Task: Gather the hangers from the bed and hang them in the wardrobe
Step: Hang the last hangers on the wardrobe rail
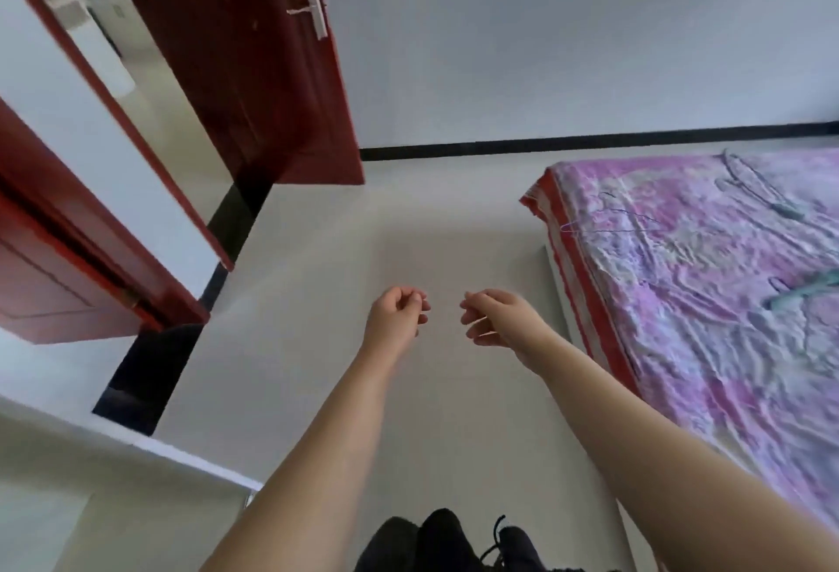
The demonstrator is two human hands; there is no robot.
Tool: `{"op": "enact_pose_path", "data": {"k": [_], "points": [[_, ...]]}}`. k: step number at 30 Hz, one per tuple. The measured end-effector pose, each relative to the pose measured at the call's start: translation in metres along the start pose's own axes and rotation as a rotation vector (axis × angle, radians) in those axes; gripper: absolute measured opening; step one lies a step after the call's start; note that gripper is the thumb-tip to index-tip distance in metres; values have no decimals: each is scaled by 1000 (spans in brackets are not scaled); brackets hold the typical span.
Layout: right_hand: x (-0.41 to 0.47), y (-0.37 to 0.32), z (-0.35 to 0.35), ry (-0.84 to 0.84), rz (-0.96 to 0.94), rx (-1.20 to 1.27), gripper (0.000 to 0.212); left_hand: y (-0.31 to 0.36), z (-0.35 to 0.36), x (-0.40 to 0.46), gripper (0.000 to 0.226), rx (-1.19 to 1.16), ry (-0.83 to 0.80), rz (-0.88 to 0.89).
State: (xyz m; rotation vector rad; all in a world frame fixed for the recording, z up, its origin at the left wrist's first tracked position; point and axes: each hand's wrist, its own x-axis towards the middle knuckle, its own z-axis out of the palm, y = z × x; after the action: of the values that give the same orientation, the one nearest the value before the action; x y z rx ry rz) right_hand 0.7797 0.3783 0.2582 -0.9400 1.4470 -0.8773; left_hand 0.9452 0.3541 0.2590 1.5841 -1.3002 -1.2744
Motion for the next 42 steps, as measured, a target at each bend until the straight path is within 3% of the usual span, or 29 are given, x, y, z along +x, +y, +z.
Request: {"op": "enact_pose_path", "data": {"k": [12, 21, 26, 33, 39, 42], "points": [[85, 18, -209, 424, 109, 231, 21, 74, 248, 150, 22, 117, -488, 115], [147, 9, -309, 670, 168, 456, 22, 106, 389, 252, 13, 298, -762, 143], [179, 31, -378, 714, 212, 513, 21, 104, 473, 293, 19, 357, -850, 88], [225, 58, -500, 623, 303, 470, 27, 112, 594, 344, 12, 398, -804, -19], [254, 66, -591, 661, 330, 461, 30, 118, 674, 378, 12, 516, -800, -61], [268, 77, -622, 567, 371, 482, 32, 113, 710, 400, 13, 588, -808, -107]]}}
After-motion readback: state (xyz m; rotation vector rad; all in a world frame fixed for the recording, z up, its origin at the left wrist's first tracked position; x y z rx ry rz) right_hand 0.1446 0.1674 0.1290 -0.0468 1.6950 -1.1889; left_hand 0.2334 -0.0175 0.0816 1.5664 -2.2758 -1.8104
